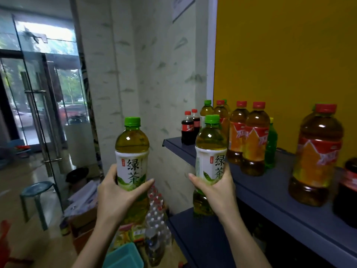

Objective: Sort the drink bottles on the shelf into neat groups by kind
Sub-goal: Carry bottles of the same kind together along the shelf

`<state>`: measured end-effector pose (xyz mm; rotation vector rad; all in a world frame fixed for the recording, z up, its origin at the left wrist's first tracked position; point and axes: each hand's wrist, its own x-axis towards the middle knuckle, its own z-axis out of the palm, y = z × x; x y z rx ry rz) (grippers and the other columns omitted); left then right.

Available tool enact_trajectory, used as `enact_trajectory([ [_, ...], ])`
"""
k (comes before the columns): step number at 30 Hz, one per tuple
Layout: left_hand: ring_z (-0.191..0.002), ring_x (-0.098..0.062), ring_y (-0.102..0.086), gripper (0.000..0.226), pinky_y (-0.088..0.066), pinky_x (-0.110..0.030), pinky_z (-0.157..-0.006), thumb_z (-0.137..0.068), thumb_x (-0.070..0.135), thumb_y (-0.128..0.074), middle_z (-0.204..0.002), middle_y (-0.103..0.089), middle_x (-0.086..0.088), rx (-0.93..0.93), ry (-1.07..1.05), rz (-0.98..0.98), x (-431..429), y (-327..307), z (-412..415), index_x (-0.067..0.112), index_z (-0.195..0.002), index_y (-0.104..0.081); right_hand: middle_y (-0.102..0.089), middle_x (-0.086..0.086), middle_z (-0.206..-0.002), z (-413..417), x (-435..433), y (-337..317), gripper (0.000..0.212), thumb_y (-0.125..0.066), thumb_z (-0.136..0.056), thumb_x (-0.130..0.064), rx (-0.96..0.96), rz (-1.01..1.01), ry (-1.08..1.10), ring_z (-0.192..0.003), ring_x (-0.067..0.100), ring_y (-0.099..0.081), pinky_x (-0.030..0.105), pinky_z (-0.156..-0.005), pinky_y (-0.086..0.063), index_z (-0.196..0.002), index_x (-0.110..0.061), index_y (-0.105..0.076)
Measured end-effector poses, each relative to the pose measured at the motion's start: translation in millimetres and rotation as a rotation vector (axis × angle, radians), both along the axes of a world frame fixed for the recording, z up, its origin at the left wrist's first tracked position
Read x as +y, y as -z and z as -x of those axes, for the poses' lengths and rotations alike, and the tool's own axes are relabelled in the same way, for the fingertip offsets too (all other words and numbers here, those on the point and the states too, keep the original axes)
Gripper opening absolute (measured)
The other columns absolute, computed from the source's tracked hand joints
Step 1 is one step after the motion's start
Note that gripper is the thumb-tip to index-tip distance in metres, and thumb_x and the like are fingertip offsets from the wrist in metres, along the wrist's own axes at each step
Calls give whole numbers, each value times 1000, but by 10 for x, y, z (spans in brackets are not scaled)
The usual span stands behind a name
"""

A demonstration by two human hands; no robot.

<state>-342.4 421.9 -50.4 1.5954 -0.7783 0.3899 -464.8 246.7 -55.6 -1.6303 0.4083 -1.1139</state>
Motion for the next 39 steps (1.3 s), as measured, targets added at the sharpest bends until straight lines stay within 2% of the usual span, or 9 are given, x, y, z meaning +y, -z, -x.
enact_trajectory([
  [2,-82,1,-62,56,-51,-14,-66,-48,37,-82,-88,-66,6,-18,24,-4,-183,-46,-293,18,-95,-58,-61,-11,-104,-262,-138,-30,67,-85,-57,-33,-7,19,41,-97,9,-61,35,-83,-54,-111,-35,-45],
  [5,-80,3,-62,56,-50,-15,-66,-45,43,-80,-88,-66,11,-22,74,10,-454,-93,-635,24,-93,-58,-61,-10,-105,-553,-311,-82,67,-83,-59,-34,7,32,97,-97,9,-60,36,-84,-54,-114,-30,-46],
  [12,-81,5,-62,49,-49,-8,-62,-48,31,-86,-84,-66,12,1,263,14,-1192,-107,-1427,24,-89,-59,-60,-14,-99,-997,-685,-175,59,-82,-63,-30,28,80,264,-89,-1,-59,14,-67,-46,-109,-27,-46],
  [17,-78,2,-64,49,-53,-16,-66,-47,34,-88,-85,-68,12,22,460,9,-1852,-131,-1969,27,-86,-59,-61,-14,-97,-1395,-840,-182,57,-81,-64,-30,13,98,439,-86,-9,-59,7,-62,-47,-109,-30,-47],
  [21,-81,-4,-66,56,-57,-30,-71,-44,38,-88,-87,-70,10,70,631,-19,-2297,-149,-2354,21,-92,-62,-64,-14,-100,-1798,-895,-203,59,-81,-63,-31,16,87,593,-88,-2,-61,15,-70,-48,-112,-28,-48],
  [27,-86,-5,-66,58,-56,-29,-73,-41,45,-84,-90,-69,11,86,837,-38,-2652,-181,-2757,27,-91,-60,-66,-12,-100,-2298,-1005,-182,58,-82,-63,-29,31,85,791,-90,-3,-63,14,-73,-50,-112,-25,-50],
  [31,-85,-1,-65,53,-53,-21,-71,-44,34,-87,-89,-68,15,90,904,-45,-2757,-178,-2907,32,-88,-57,-66,-10,-100,-2517,-1144,-184,57,-82,-64,-29,66,101,910,-90,3,-63,20,-75,-52,-109,-21,-49],
  [34,-84,0,-65,53,-53,-22,-73,-44,29,-89,-87,-67,16,117,924,-46,-2825,-174,-3006,32,-86,-58,-66,-6,-99,-2621,-1307,-187,57,-81,-65,-31,118,110,980,-90,10,-64,26,-77,-52,-109,-21,-48],
  [39,-83,-4,-64,52,-54,-29,-73,-44,22,-90,-85,-67,14,166,941,-36,-2905,-219,-3190,28,-84,-58,-56,-2,-114,-2740,-1505,-167,74,-77,-69,-35,179,117,1048,-99,12,-56,22,-79,-45,-127,-18,-34],
])
